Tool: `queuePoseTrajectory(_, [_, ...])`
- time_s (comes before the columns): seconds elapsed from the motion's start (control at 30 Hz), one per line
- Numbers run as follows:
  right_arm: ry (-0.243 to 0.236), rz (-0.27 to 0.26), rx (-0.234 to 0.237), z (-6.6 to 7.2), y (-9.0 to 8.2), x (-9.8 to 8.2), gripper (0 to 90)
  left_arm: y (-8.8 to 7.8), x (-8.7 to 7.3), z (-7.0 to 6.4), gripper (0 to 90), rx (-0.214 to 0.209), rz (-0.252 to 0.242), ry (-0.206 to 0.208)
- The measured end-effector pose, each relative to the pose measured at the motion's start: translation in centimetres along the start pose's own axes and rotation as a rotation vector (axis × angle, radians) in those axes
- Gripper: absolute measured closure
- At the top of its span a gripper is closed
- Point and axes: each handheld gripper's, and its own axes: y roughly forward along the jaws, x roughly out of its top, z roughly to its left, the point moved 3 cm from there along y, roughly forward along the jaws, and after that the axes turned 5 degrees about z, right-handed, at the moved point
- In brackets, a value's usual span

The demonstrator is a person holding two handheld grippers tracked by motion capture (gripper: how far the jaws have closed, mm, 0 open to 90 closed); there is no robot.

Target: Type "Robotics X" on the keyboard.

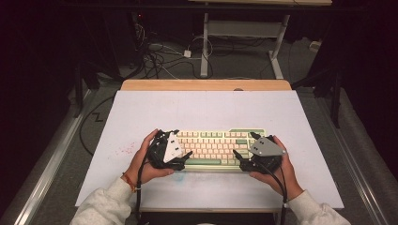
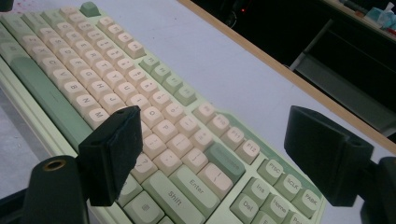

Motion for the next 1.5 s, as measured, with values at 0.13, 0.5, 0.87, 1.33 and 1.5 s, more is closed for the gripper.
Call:
queuePoseTrajectory(0.13, [-0.005, -0.002, -0.002, 0.1, -0.2, 0.0, 19.7, -0.4, -0.1, 0.0, 18.0, 0.004, 0.003, 0.011])
queuePoseTrajectory(0.5, [-0.008, -0.004, -0.016, 0.1, -1.1, -0.2, 19.7, -1.1, -0.6, 0.0, 17.9, 0.011, 0.008, 0.012])
queuePoseTrajectory(0.87, [-0.022, 0.001, -0.030, 0.1, -1.6, -0.4, 19.7, -1.7, -0.9, -0.1, 17.6, 0.029, 0.001, 0.019])
queuePoseTrajectory(1.33, [-0.025, -0.001, -0.037, 0.1, -2.2, -0.8, 19.6, -2.5, -1.6, -0.3, 16.8, 0.042, 0.005, 0.022])
queuePoseTrajectory(1.5, [-0.020, 0.001, -0.041, 0.1, -2.4, -1.0, 19.6, -2.9, -1.9, -0.3, 16.8, 0.048, 0.005, 0.017])
